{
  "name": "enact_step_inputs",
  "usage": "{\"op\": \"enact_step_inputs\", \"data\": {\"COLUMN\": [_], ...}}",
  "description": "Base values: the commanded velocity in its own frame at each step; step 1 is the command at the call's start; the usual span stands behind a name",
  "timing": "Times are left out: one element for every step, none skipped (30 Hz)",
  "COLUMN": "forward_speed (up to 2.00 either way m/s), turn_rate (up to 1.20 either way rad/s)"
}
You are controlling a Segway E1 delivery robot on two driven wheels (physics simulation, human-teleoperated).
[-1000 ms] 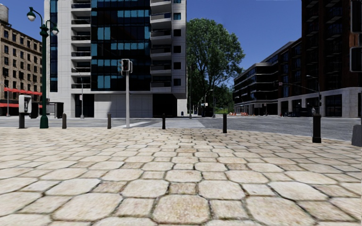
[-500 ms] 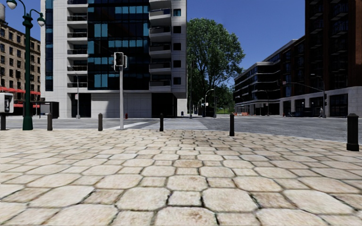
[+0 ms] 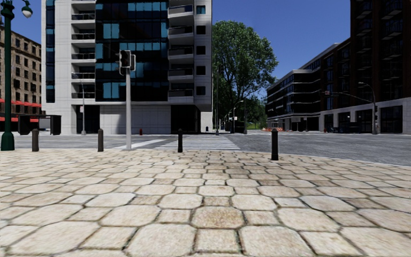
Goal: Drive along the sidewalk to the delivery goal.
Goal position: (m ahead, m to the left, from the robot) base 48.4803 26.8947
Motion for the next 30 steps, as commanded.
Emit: {"op": "enact_step_inputs", "data": {"forward_speed": [2.00,2.00,2.00,2.00,2.00,2.00,2.00,2.00,2.00,2.00,2.00,2.00,2.00,2.00,2.00,2.00,2.00,2.00,2.00,2.00,2.00,2.00,2.00,2.00,2.00,2.00,2.00,2.00,2.00,2.00], "turn_rate": [0.00,0.00,0.00,0.00,0.00,0.00,0.00,0.00,0.00,0.00,0.00,0.00,0.00,0.00,0.00,0.00,0.00,0.00,0.00,0.00,0.00,0.00,0.00,0.00,0.00,0.00,0.00,0.00,0.00,0.00]}}
